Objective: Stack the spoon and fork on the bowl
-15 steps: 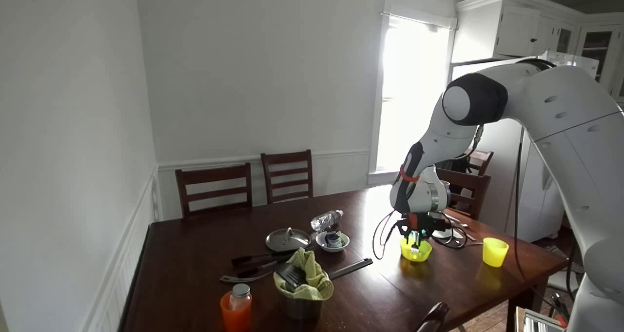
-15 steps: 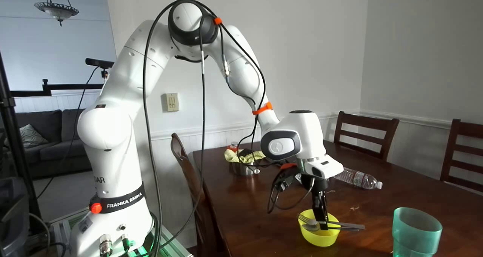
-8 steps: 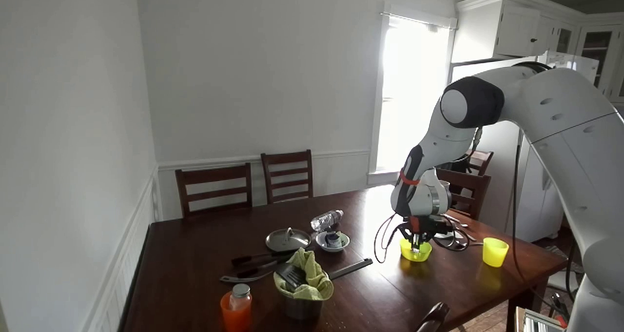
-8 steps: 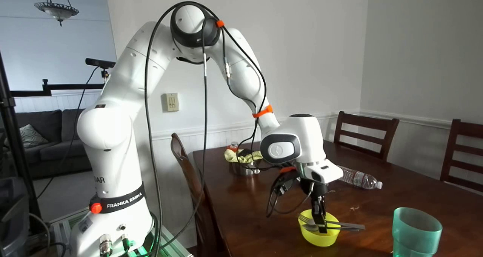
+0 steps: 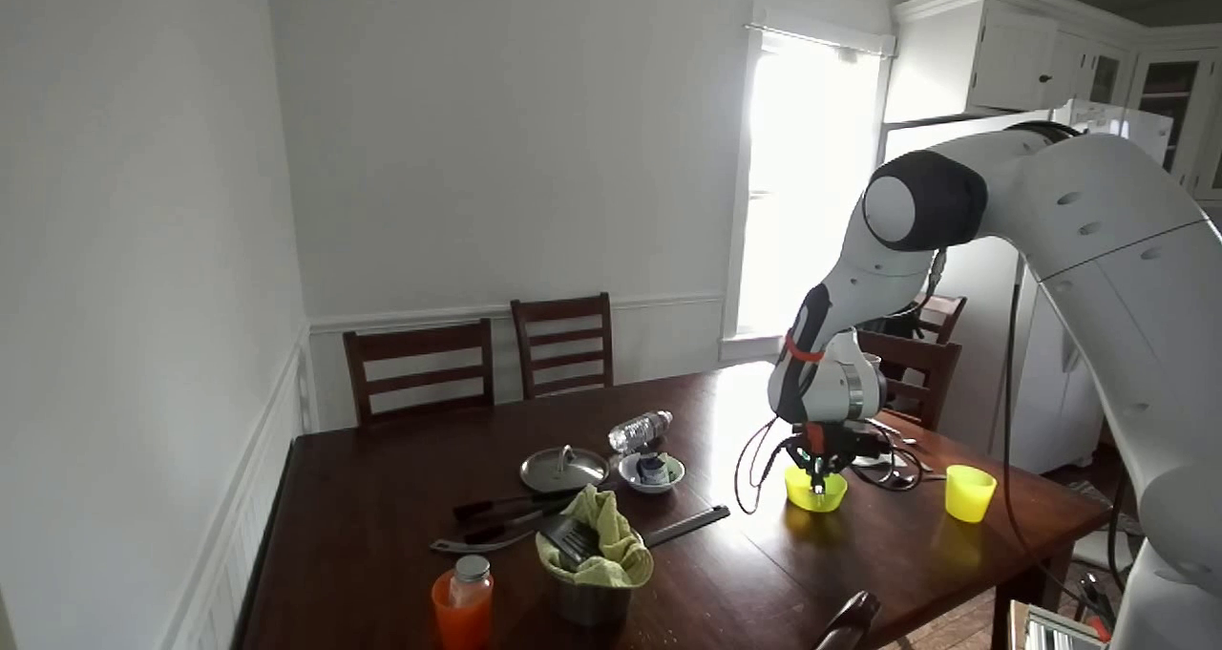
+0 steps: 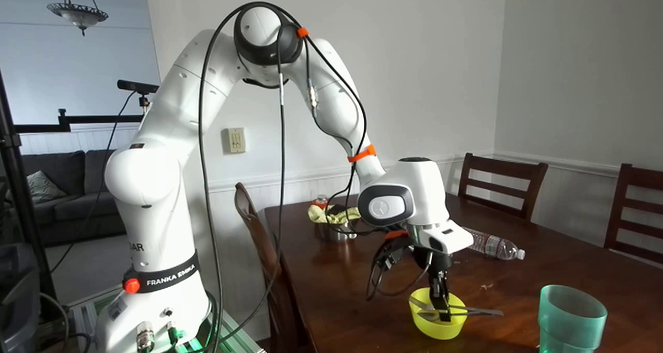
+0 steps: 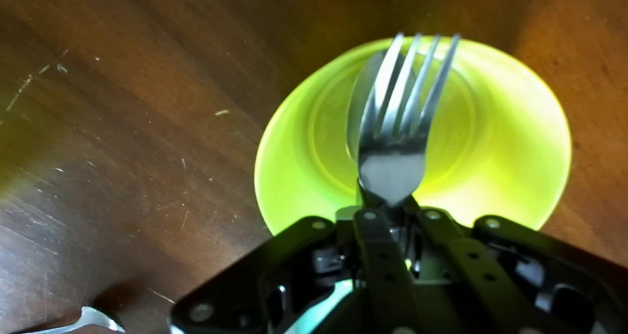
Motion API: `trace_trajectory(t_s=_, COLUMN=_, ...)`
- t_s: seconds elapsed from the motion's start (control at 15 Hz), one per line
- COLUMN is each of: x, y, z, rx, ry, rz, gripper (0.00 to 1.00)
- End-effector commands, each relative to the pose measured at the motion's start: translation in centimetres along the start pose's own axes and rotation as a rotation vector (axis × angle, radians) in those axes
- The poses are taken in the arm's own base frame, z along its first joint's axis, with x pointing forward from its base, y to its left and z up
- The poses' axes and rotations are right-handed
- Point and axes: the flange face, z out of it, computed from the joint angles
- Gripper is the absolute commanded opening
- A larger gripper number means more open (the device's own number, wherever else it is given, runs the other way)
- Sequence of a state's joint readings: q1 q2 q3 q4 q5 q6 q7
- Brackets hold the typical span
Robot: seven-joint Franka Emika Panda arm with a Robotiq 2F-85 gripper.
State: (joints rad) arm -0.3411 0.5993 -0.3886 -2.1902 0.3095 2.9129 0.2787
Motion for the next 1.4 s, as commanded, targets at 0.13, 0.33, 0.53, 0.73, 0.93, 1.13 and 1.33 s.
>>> trace_trajectory(t_s=0.13, x=0.8, y=0.4, z=-1.1, rx=0.018, ry=0.0, rz=-0.007, gripper=0.02)
trace_trajectory(t_s=0.33, x=1.2, y=0.4, z=-2.2, rx=0.03, ry=0.003, rz=-0.004, gripper=0.02)
trace_trajectory(t_s=0.53, x=1.4, y=0.3, z=-3.4, rx=0.042, ry=-0.004, rz=0.002, gripper=0.02)
trace_trajectory(t_s=0.73, x=1.5, y=0.1, z=-4.4, rx=0.053, ry=-0.024, rz=0.009, gripper=0.02)
trace_trajectory(t_s=0.93, x=1.3, y=0.0, z=-5.0, rx=0.058, ry=-0.081, rz=0.02, gripper=0.02)
trace_trajectory(t_s=1.13, x=1.1, y=0.1, z=-5.1, rx=0.051, ry=-0.141, rz=0.027, gripper=0.02)
trace_trajectory(t_s=1.33, x=0.9, y=0.3, z=-4.8, rx=0.042, ry=-0.183, rz=0.036, gripper=0.02)
